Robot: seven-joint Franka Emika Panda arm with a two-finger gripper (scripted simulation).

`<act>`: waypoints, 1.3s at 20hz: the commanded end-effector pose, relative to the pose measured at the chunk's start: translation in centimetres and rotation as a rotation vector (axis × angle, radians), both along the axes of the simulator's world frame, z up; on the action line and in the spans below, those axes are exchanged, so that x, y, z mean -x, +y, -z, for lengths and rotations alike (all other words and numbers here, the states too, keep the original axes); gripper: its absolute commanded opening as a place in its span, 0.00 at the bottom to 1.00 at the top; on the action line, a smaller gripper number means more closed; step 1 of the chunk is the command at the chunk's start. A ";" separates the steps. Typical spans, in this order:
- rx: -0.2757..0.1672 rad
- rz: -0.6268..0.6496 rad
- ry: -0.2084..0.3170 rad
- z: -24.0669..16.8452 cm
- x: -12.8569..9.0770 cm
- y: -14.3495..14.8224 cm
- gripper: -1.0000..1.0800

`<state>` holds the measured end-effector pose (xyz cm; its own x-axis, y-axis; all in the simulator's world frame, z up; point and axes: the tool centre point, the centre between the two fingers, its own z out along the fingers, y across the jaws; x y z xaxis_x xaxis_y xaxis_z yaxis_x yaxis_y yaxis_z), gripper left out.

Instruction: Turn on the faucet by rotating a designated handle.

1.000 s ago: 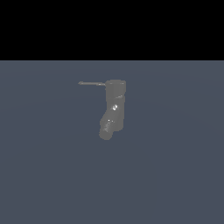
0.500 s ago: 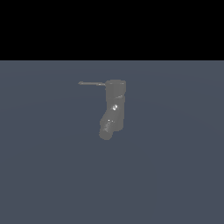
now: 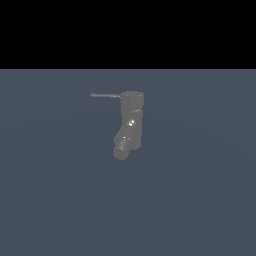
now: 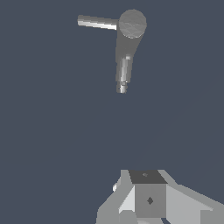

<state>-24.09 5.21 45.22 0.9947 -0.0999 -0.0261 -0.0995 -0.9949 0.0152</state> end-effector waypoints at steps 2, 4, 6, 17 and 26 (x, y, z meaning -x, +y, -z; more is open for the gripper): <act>0.000 0.071 -0.001 1.1 -0.8 1.4 0.00; 0.000 0.113 -0.001 1.8 -1.4 2.2 0.00; 0.000 0.156 -0.002 2.4 -2.0 2.9 0.00; -0.002 0.393 -0.005 6.1 -6.0 6.8 0.00; -0.003 0.585 -0.008 9.0 -10.0 9.1 0.00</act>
<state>-14.82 13.93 36.69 0.7947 -0.6066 -0.0205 -0.6065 -0.7950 0.0107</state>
